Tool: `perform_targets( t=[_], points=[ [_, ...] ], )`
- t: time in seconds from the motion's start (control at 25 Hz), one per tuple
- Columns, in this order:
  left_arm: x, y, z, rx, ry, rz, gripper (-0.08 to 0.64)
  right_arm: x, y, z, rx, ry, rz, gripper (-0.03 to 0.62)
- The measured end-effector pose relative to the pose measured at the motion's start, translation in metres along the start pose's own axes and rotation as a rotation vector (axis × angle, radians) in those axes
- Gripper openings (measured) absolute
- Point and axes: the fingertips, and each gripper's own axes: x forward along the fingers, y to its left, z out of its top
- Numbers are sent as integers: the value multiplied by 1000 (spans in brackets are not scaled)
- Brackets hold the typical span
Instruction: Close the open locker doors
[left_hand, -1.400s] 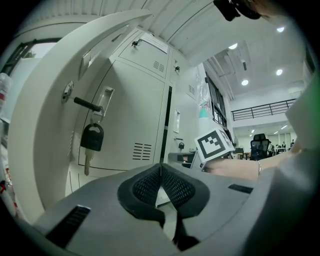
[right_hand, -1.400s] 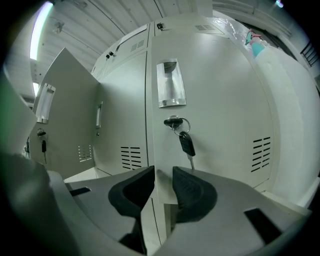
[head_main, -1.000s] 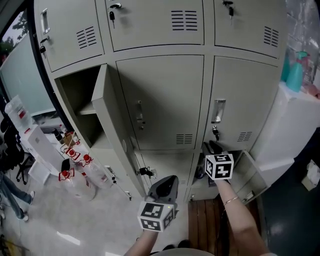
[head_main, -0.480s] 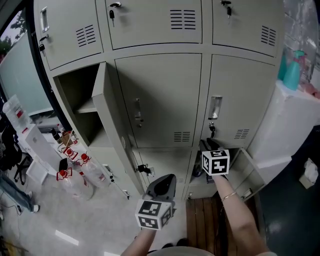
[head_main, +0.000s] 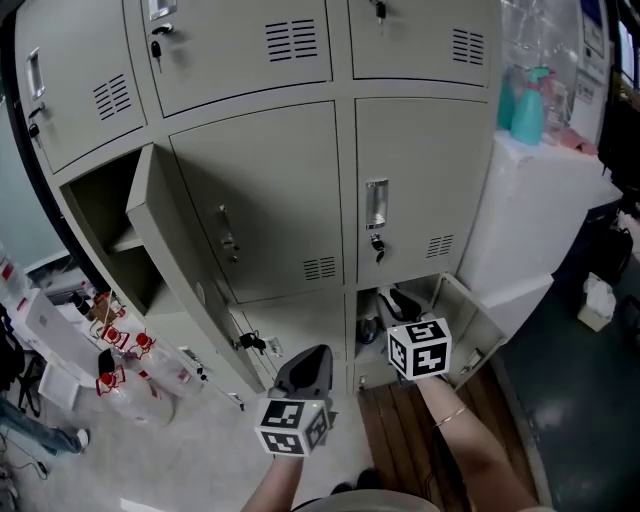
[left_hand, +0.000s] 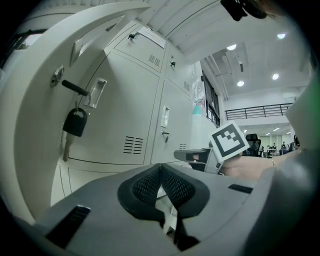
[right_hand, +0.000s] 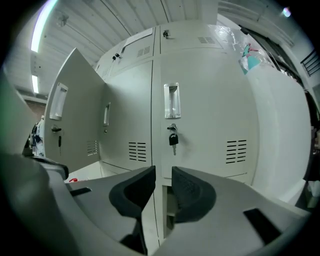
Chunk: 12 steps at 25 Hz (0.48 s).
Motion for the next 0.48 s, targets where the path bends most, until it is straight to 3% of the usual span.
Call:
perform_targets(
  t=[0.2,0.48],
  points=[
    [11,-23,-8,8,21,-75,21,-48,-23,-15,21,0,-79,87],
    [32,-68,-23,16,56,-203,20,-124,-83,-53,96,43,-266,87]
  ],
)
